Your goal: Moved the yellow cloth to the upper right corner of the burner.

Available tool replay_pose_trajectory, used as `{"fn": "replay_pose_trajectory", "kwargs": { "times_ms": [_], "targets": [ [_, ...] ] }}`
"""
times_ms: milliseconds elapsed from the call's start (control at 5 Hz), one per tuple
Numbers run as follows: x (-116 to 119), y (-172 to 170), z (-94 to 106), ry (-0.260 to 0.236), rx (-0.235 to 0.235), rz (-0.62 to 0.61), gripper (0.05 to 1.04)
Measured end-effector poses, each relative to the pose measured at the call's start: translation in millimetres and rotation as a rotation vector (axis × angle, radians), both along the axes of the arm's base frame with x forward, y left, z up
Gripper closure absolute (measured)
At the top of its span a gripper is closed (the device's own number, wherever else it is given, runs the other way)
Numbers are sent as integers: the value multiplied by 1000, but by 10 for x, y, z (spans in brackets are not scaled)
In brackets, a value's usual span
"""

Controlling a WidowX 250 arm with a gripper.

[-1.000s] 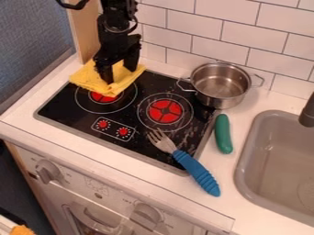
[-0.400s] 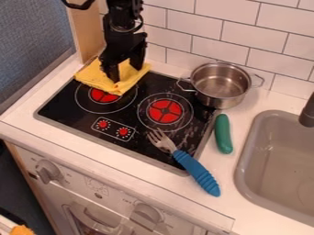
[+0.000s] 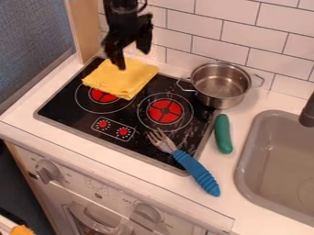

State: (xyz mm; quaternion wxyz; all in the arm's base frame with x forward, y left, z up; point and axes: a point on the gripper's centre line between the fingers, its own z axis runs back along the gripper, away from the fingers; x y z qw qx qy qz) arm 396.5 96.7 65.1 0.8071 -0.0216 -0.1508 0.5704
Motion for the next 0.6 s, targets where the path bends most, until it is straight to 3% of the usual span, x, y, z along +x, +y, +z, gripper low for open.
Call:
{"fn": "replay_pose_trajectory", "kwargs": {
  "times_ms": [400, 600],
  "targets": [
    [-176, -39, 389, -60, 11, 1, 83],
    [-174, -39, 413, -68, 13, 1, 83]
  ]
}}
